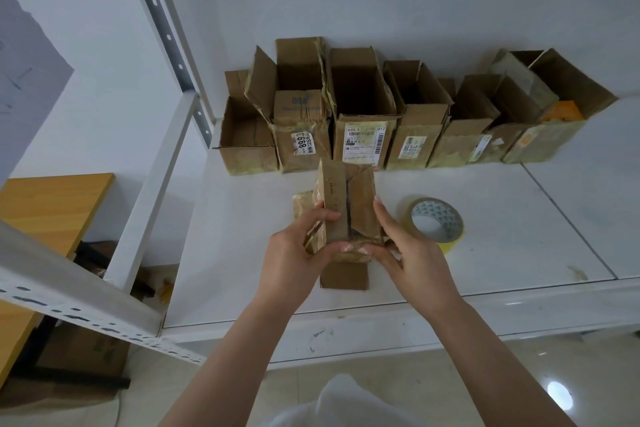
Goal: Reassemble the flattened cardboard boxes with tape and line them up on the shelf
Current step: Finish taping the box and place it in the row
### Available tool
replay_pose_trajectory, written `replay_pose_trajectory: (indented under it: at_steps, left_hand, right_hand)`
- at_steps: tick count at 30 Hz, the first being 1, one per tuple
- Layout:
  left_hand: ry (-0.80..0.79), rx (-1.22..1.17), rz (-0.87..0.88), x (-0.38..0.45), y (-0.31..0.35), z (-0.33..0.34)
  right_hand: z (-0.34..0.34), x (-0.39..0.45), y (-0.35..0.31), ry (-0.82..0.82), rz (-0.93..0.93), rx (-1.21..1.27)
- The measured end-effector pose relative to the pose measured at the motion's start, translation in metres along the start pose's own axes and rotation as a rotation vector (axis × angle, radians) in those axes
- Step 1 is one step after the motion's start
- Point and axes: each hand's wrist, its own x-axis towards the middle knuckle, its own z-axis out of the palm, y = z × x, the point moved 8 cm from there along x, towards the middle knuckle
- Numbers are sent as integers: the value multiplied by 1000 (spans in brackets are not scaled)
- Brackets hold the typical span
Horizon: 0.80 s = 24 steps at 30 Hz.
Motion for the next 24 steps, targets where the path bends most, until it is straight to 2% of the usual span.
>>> replay_pose_trajectory:
  at_steps: [6,10,13,17,21,24]
  left_hand:
    - [-23,-20,-16,1,7,-4]
    - [62,-15,10,1,15,-16]
    - [140,80,-22,1,10,-29]
    - [190,261,-168,3,-18,-43]
    - [74,523,-400,0,-65,-47]
    - [-12,575,-493,-11,-90,-41]
  right_hand:
    - [-6,0,-1,25,11,-49]
    - [-15,3,-4,68,18,-73]
    - [-21,4,-5,96,46,-79]
    - [-28,6,-4,115,100,-107]
    - [-31,11,-8,117,141,-165]
    - [-24,16,-13,71,169,-182]
